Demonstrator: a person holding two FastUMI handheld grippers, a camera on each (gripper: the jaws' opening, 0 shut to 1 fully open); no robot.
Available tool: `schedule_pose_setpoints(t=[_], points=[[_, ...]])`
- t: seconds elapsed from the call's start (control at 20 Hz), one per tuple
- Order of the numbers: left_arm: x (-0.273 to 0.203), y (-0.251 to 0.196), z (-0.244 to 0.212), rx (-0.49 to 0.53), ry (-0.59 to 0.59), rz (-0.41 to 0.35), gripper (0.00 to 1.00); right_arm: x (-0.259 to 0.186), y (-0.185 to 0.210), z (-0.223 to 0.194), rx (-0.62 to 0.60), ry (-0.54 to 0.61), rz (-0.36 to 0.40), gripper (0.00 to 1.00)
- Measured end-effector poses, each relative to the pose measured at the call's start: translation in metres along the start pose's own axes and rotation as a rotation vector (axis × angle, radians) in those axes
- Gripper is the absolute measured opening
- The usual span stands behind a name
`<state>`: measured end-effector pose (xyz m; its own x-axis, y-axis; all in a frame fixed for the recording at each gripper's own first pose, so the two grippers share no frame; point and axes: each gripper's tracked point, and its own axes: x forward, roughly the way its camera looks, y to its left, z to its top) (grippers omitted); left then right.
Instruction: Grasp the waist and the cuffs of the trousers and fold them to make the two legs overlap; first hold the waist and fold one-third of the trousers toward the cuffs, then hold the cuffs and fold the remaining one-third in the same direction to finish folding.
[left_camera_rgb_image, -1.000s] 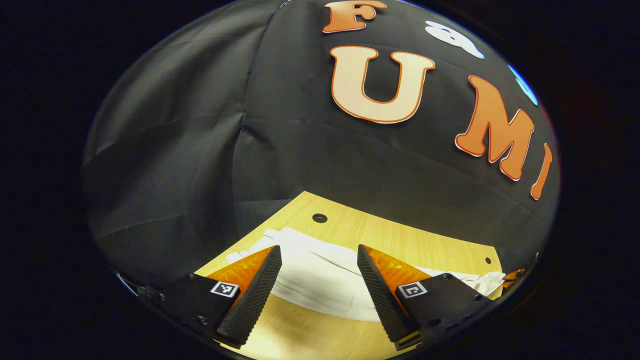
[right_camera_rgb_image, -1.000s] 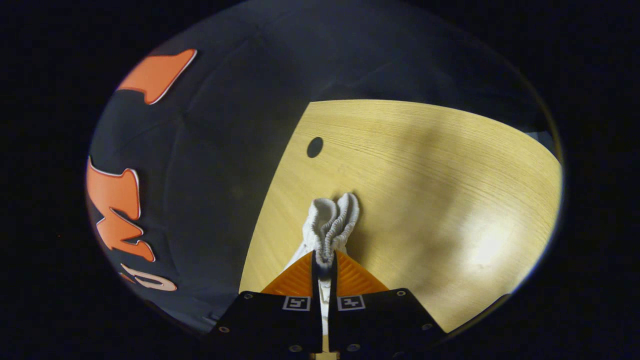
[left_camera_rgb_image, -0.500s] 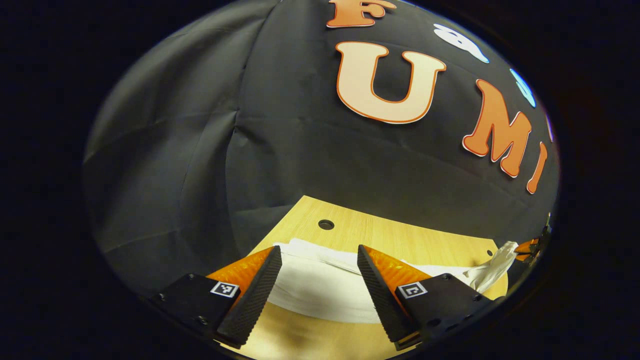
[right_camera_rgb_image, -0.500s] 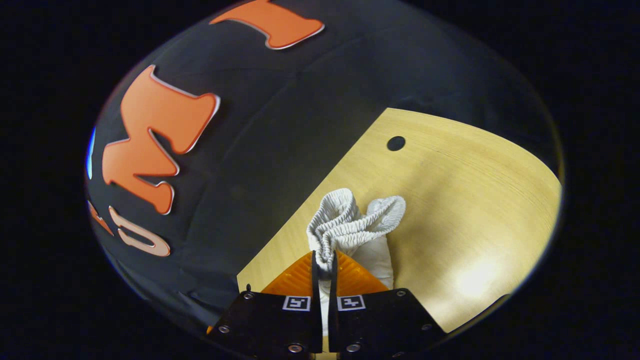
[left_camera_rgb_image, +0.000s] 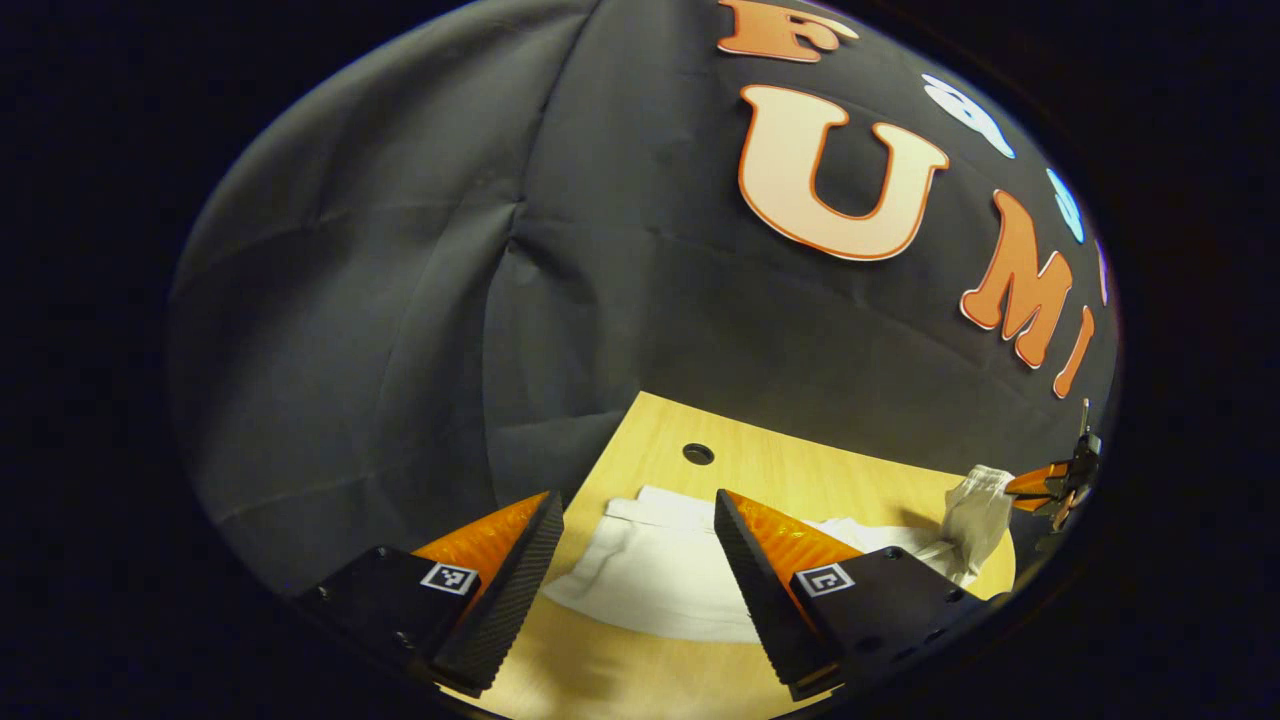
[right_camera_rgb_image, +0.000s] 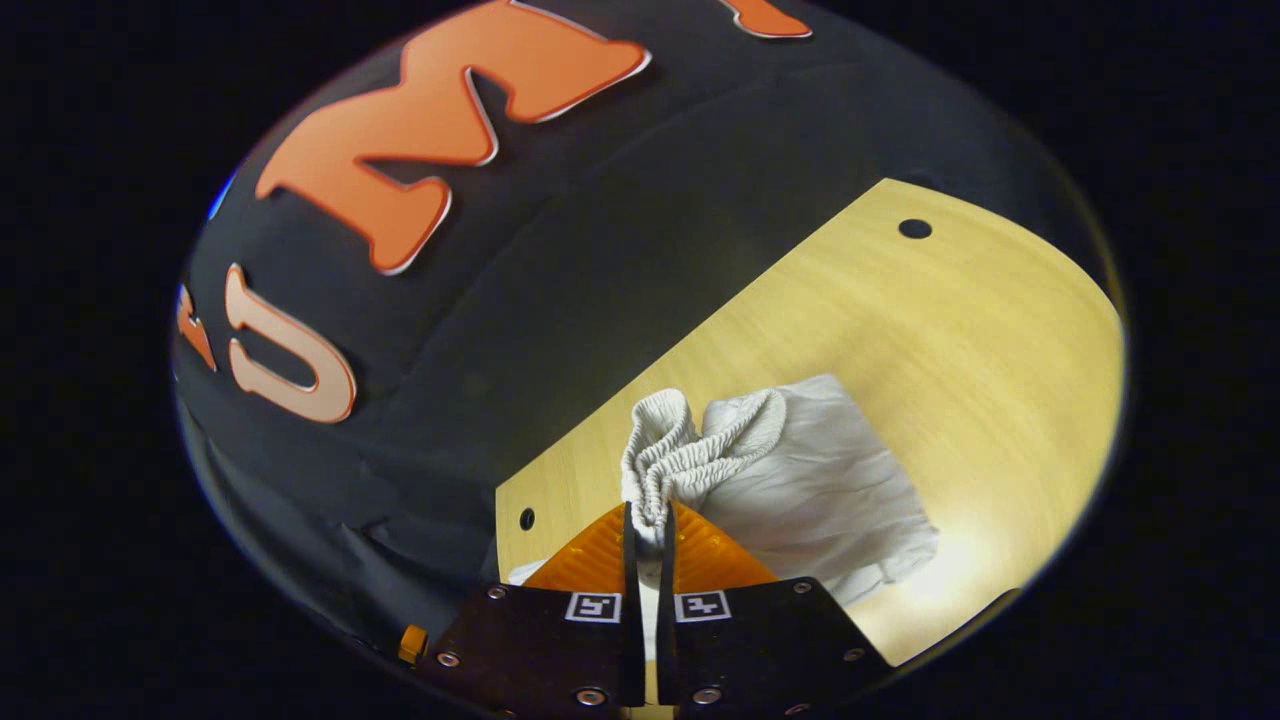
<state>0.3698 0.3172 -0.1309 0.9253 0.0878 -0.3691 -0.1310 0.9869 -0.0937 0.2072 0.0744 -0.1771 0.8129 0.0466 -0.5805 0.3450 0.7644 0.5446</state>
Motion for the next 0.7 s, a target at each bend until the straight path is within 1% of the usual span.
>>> schedule_pose_setpoints(t=[0.1, 0.15, 0.3, 0.4, 0.5, 0.55, 0.6, 0.65, 0.7], points=[[-0.002, 0.019, 0.0, -0.007, 0.001, 0.012, 0.99, 0.019, 0.017, -0.022, -0.022, 0.038, 0.008, 0.05], [-0.004, 0.028, 0.001, -0.009, 0.002, 0.022, 0.99, 0.023, 0.017, -0.034, -0.033, 0.057, 0.007, 0.05], [-0.006, 0.048, -0.002, -0.033, 0.005, 0.039, 0.99, 0.043, 0.023, -0.064, -0.076, 0.12, -0.027, 0.05], [-0.009, 0.061, -0.005, -0.039, 0.006, 0.048, 0.99, 0.048, 0.023, -0.067, -0.097, 0.159, -0.045, 0.05], [-0.013, 0.065, -0.006, -0.043, 0.009, 0.058, 0.99, 0.038, 0.022, -0.057, -0.099, 0.197, -0.046, 0.06], [-0.011, 0.065, -0.008, -0.049, 0.013, 0.058, 0.99, 0.037, 0.02, -0.054, -0.099, 0.207, -0.055, 0.09], [-0.011, 0.066, -0.011, -0.055, 0.019, 0.058, 0.99, 0.037, 0.021, -0.054, -0.095, 0.222, -0.055, 0.09], [-0.01, 0.067, -0.013, -0.062, 0.026, 0.057, 0.99, 0.037, 0.025, -0.058, -0.093, 0.238, -0.038, 0.15], [-0.009, 0.066, -0.017, -0.069, 0.033, 0.055, 0.99, 0.038, 0.024, -0.058, -0.097, 0.247, -0.029, 0.18]])
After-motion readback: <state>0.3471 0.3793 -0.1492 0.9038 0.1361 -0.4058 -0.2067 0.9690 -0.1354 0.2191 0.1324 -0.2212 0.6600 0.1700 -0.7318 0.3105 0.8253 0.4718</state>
